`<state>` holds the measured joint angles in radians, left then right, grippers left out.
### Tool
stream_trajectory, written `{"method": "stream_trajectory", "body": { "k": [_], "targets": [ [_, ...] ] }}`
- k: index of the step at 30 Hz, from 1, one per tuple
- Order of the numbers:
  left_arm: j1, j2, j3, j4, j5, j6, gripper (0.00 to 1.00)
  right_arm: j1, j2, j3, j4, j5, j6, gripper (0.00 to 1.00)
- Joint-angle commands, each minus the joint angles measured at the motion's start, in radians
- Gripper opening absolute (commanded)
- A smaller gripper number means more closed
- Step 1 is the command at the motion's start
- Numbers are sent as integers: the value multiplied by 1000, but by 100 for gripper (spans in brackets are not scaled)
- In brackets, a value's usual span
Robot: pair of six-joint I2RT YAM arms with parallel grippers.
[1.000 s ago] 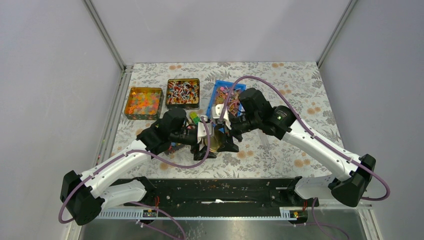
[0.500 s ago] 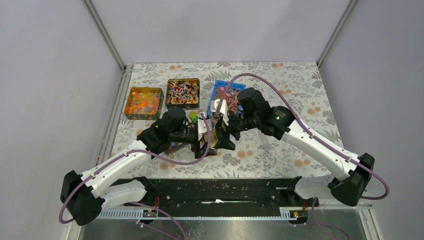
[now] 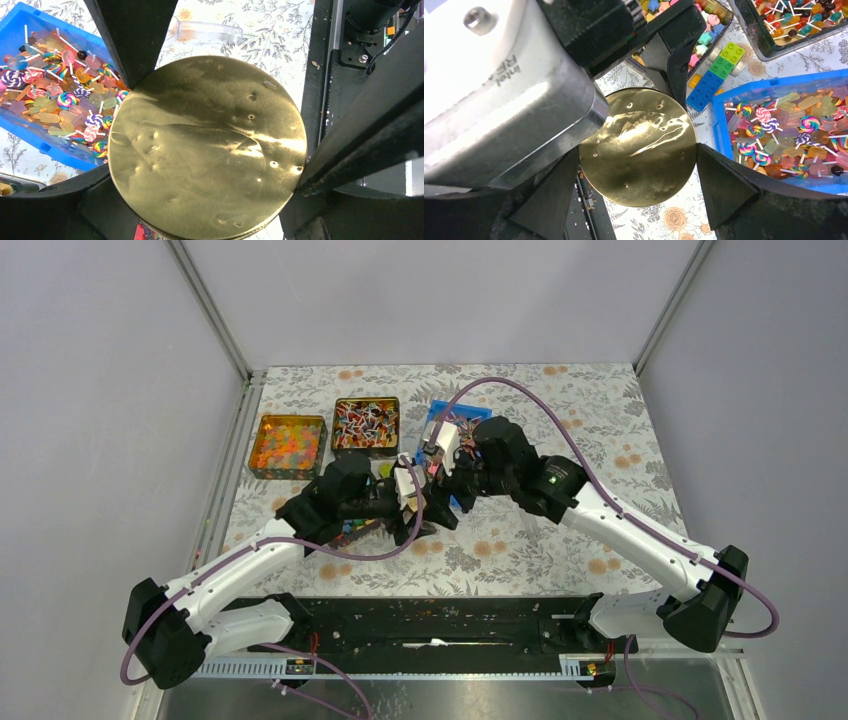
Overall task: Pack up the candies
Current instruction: Screw the bottle lid onto the packing bottle.
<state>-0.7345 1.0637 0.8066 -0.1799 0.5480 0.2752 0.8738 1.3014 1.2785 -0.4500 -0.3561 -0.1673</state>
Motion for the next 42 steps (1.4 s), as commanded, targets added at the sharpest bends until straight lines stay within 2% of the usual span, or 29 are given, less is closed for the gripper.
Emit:
{"method": "stream_trajectory", "body": {
  "k": [1, 5, 13, 18, 24, 31, 38, 42],
  "targets": [
    [-1, -18, 33, 197, 29, 3, 60, 37, -10, -22, 31, 0, 19, 93],
    [2, -33, 23, 116, 66, 56, 61, 37, -68, -64, 28, -17, -42, 99],
    [13, -50, 0, -12, 177, 170, 62, 36, -161, -51, -105, -13, -214, 100],
    [15, -37, 9, -79, 267, 244, 62, 28, -188, -16, -173, -94, -328, 100],
    [16, -41, 17, -97, 400, 306, 62, 12, -176, 19, -228, -265, -449, 99],
    [15, -33, 43, -134, 474, 326, 62, 6, -120, 68, -245, -399, -512, 100],
    [15, -31, 53, -139, 478, 329, 62, 7, -59, 93, -243, -382, -546, 99],
    [15, -25, 61, -139, 481, 329, 62, 7, -36, 89, -242, -356, -565, 95]
  ]
}}
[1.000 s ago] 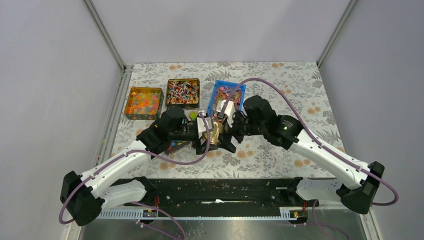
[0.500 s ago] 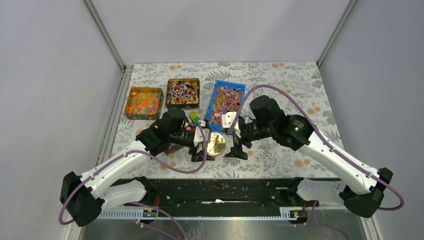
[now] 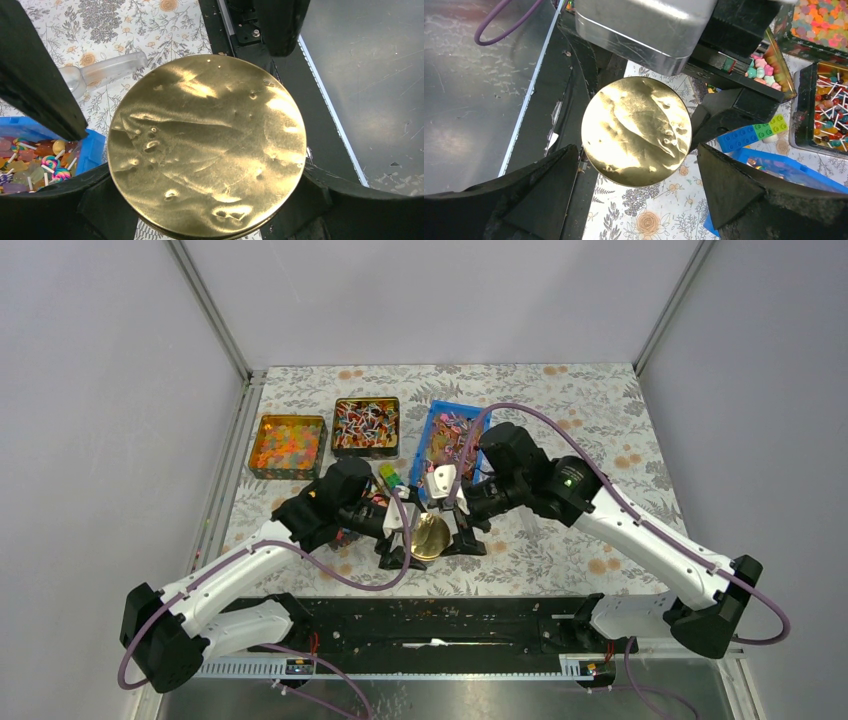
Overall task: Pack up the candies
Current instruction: Screw the bottle lid onto the packing bottle.
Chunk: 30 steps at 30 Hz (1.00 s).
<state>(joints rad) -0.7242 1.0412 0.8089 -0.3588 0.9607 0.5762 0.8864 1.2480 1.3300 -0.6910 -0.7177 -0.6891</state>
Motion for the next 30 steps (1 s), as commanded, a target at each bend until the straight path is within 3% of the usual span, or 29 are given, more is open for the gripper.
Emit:
{"method": "stream_trajectory", "body": {
  "k": [1, 7, 10, 13, 25, 30],
  "targets": [
    [5, -1, 60, 40, 68, 28, 62, -6, 23, 38, -1, 7, -44, 94],
    [5, 6, 68, 40, 72, 26, 62, -6, 18, 1, 52, 5, -22, 91],
    [6, 9, 75, 41, 79, 21, 62, -6, 20, -12, 59, -9, -17, 83],
    [5, 13, 81, 40, 82, 18, 62, -6, 22, -19, 60, -9, -14, 81],
    [6, 22, 91, 54, 87, 10, 63, -6, 35, -15, 56, -20, -7, 98],
    [7, 25, 94, 59, 89, 10, 62, -6, 36, -23, 54, -39, 0, 100]
  ]
}}
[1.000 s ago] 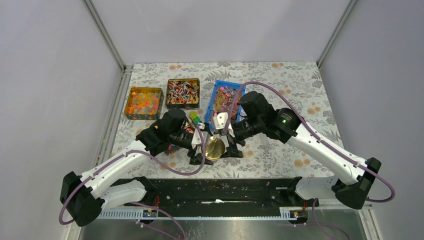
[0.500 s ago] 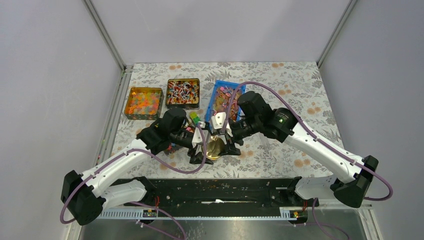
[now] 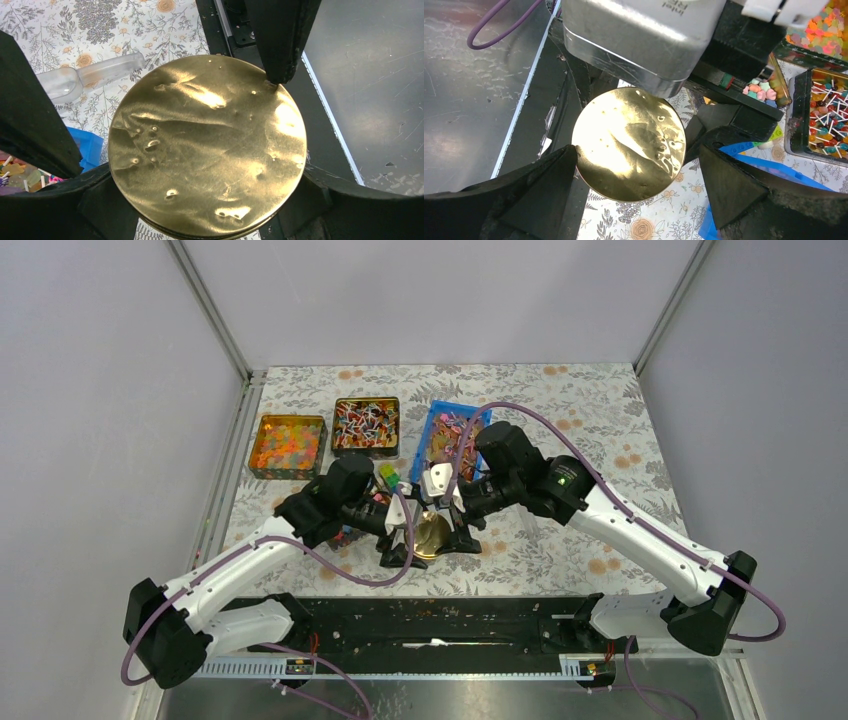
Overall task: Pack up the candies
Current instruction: Screw the bottle lid onto the packing bottle.
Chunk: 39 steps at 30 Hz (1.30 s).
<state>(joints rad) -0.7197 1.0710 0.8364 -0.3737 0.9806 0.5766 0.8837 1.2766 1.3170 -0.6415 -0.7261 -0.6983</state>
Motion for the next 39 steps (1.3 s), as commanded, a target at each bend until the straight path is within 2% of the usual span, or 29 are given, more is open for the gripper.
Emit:
{"method": "stream_trajectory", "body": {
  "k": [1, 9, 14, 21, 25, 27, 32, 39],
  "targets": [
    [2, -4, 67, 73, 69, 11, 63, -3, 6, -10, 5, -35, 12, 100],
    [3, 0, 69, 77, 67, 10, 62, -3, 6, -22, -2, -67, 23, 98],
    [5, 2, 72, 84, 66, 7, 62, -3, -2, -23, -37, -30, -1, 97],
    [5, 4, 73, 112, 47, -28, 62, -2, 13, -17, -15, 24, 28, 86],
    [5, 0, 64, 172, -15, -103, 60, 0, 14, -35, 56, 54, 118, 82],
    [5, -7, 51, 231, -75, -162, 56, 6, 11, -50, 91, 73, 151, 79],
    [5, -11, 34, 356, -213, -272, 55, 26, 11, -74, 167, 168, 266, 76],
    [5, 3, 43, 434, -359, -306, 54, 66, 38, -60, 225, 353, 386, 75]
  ]
}}
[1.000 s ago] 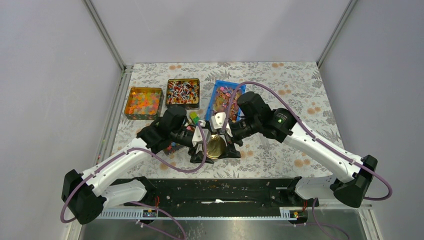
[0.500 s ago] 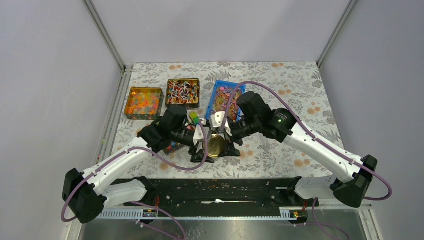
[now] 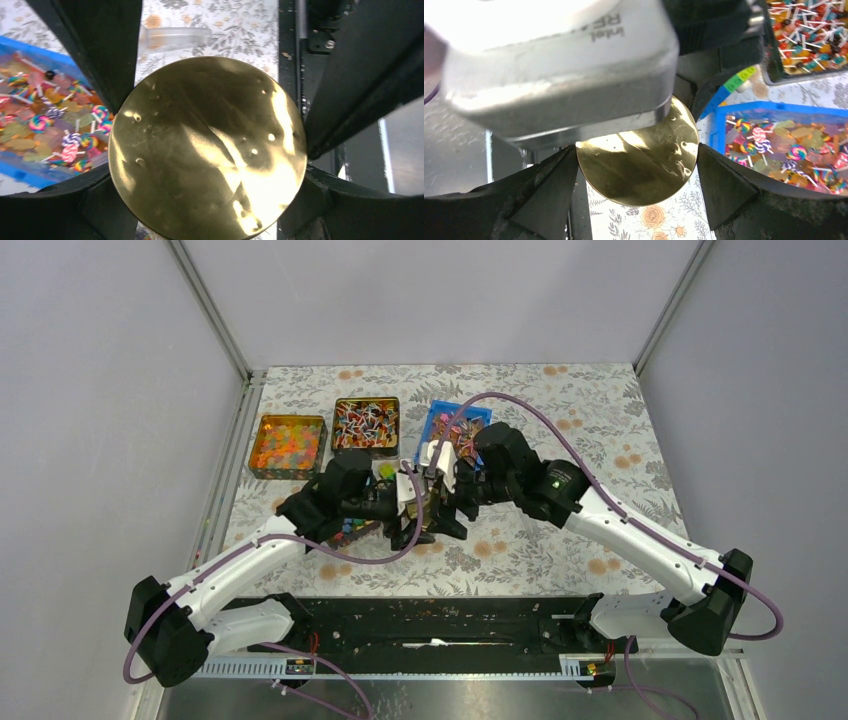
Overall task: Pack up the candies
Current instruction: Screw the bottle lid onto the packing bottle.
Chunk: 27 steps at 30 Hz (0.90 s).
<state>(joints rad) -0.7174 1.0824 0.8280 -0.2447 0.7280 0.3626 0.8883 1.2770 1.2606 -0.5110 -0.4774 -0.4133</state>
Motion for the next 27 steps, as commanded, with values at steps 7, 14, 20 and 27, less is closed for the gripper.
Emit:
{"method": "stream_trajectory", "body": {
  "k": [7, 14, 20, 27],
  "targets": [
    [3, -8, 52, 297, -124, -72, 55, 66, 46, -13, 209, 138, 250, 87],
    [9, -47, 24, 185, -112, -5, 56, 64, -34, -80, 203, 105, 144, 100],
    [22, -77, 9, 40, -89, 134, 56, 42, -119, -106, 97, 84, 45, 99],
    [42, -93, 6, -39, 19, 230, 57, -28, -164, -78, 42, -91, -23, 100]
  ]
}}
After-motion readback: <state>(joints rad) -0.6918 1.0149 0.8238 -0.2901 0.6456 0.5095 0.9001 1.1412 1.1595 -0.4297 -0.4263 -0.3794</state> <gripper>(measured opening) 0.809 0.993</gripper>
